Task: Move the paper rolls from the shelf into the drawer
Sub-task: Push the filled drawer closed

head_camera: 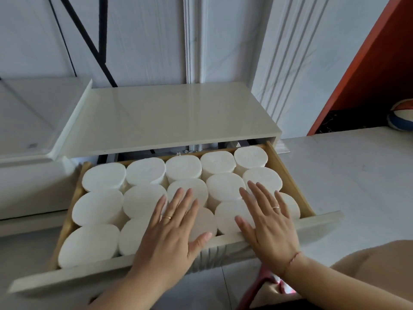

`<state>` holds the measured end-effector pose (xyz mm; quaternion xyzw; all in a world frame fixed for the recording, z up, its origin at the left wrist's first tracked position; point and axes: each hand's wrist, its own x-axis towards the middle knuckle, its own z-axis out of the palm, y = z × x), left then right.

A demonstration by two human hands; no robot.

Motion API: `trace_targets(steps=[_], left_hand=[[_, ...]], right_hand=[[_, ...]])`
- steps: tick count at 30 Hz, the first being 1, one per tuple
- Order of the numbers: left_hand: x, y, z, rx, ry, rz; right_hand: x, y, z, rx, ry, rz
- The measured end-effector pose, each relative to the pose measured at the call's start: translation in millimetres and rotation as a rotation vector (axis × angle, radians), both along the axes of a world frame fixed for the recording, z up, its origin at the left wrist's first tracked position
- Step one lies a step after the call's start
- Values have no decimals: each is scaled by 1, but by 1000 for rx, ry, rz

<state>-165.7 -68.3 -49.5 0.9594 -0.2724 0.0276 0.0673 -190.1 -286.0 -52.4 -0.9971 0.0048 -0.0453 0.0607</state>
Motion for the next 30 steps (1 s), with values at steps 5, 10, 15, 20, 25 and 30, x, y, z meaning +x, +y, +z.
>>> trace_targets(steps=[5,10,15,20,25,30], left_hand=[[-7,30,-10,16,-92,46],[4,34,-13,24,-140,75],[26,31,-12,3,-181,97],[51,29,-10,11,-208,118],[81,28,-8,-14,-233,143],[114,27,-9,-13,-252,157]], right_hand=[[-2,33,4,-24,-51,75],[9,36,-1,-5,-87,66],[32,36,-4,1,-126,56],[58,36,-4,3,-177,43],[89,37,-6,-2,-206,42],[124,34,-12,-21,-189,48]])
